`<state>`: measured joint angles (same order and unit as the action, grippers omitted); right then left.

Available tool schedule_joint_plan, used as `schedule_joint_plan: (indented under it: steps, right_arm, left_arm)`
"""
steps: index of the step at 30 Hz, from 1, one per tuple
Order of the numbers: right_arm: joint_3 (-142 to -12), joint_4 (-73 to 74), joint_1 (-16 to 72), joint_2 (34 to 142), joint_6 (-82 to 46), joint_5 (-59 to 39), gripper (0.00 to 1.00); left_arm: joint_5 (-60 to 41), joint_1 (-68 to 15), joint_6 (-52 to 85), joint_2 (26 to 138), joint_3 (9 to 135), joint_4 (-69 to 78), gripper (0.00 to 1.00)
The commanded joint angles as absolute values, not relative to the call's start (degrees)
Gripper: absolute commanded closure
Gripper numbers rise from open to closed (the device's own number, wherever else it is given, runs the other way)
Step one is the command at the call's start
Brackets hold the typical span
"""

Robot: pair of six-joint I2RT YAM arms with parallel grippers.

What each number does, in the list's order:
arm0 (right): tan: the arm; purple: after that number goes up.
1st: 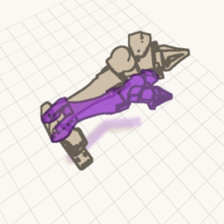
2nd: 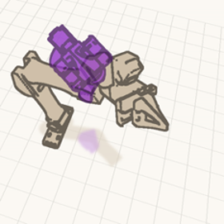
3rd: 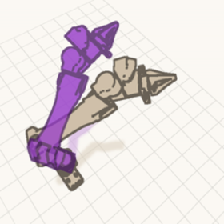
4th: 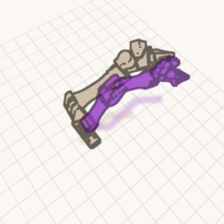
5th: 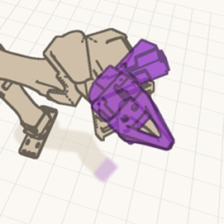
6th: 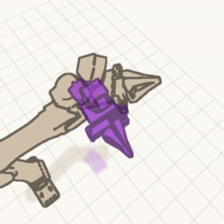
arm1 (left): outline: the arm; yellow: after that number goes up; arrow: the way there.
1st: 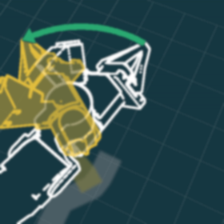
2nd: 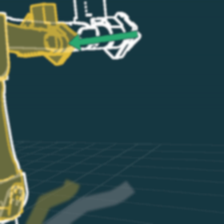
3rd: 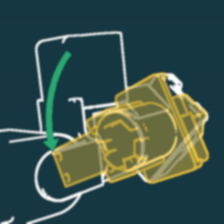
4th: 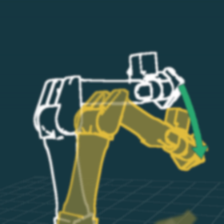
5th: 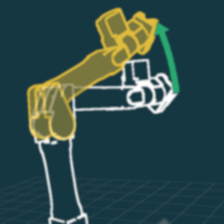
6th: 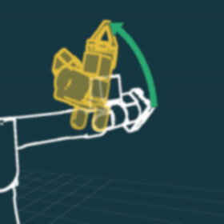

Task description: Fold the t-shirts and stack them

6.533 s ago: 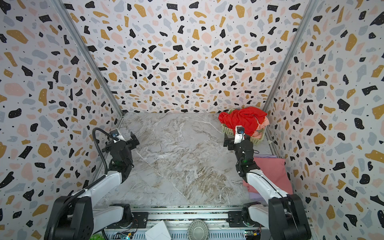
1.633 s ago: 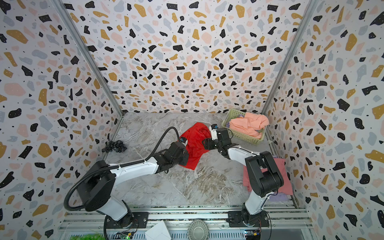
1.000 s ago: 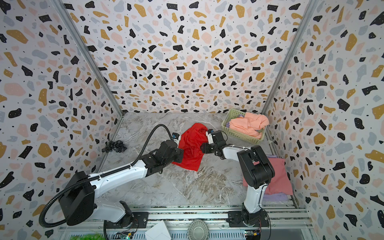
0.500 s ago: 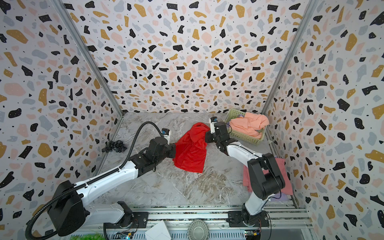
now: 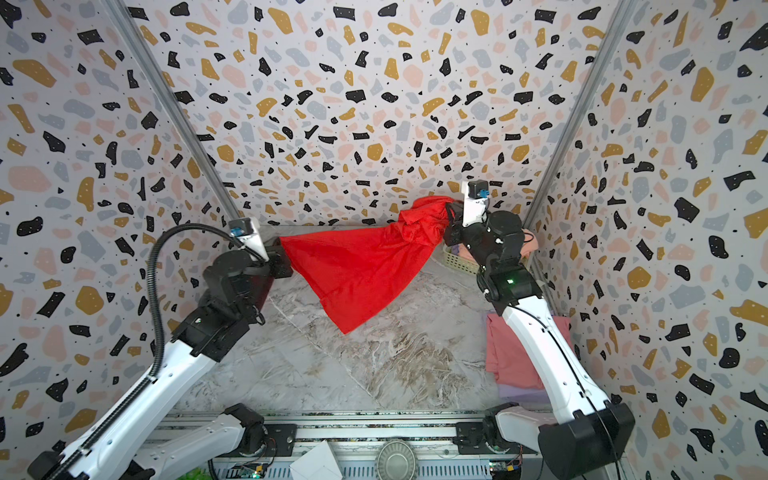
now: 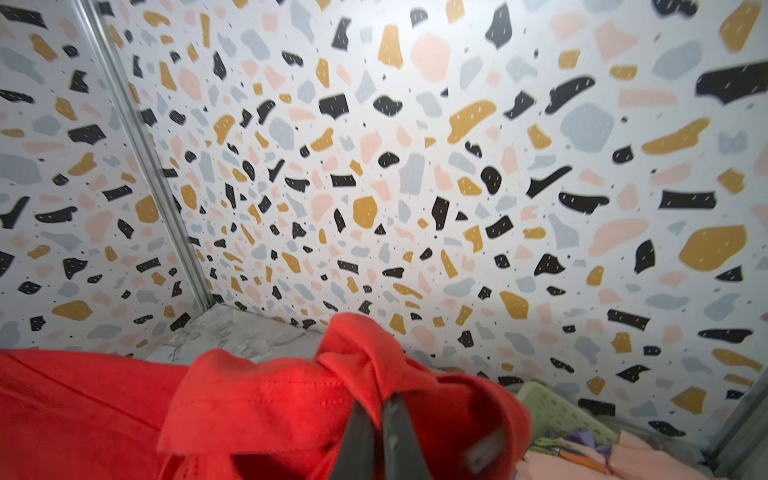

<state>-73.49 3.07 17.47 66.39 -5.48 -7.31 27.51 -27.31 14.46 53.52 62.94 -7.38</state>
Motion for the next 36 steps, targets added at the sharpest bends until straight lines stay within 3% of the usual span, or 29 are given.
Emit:
schedule_joint_plan:
  steps: [1, 3, 4, 11, 20, 28, 36]
  right_arm:
    - [-70.5, 0.5, 17.5, 59.7, -5.2, 0.4, 0.7]
    - [-66.1, -2.2, 16.9, 57.7, -8.7, 5.8, 0.39]
    - [-64.6, -4.1, 16.1, 57.4, -10.2, 7.5, 0.32]
    - [-61.1, -4.8, 13.2, 59.9, -12.6, 0.6, 0.32]
    - [-51.8, 1.2, 13.9, 68.2, -17.7, -12.7, 0.28]
    - [-39.5, 3.6, 21.6, 74.8, -20.2, -14.1, 0.31]
    - [-34.7, 8.1, 22.3, 80.4, -20.9, -14.1, 0.28]
  left_arm:
    - [33.1, -26.7, 10.1, 50.3, 65.3, -5.4, 1.0]
    - [33.6, -26.7, 9.9, 49.6, 65.6, -5.8, 1.0]
    - [33.2, -26.7, 10.0, 49.6, 65.4, -5.9, 1.0]
    - [26.6, -26.7, 11.5, 53.4, 62.6, -6.8, 1.0]
    - [26.9, -26.6, 15.5, 55.6, 54.7, -6.9, 1.0]
    - [27.1, -26.6, 16.2, 55.5, 53.7, -6.4, 1.0]
    - [25.5, -26.6, 17.2, 55.5, 52.9, -5.9, 1.0]
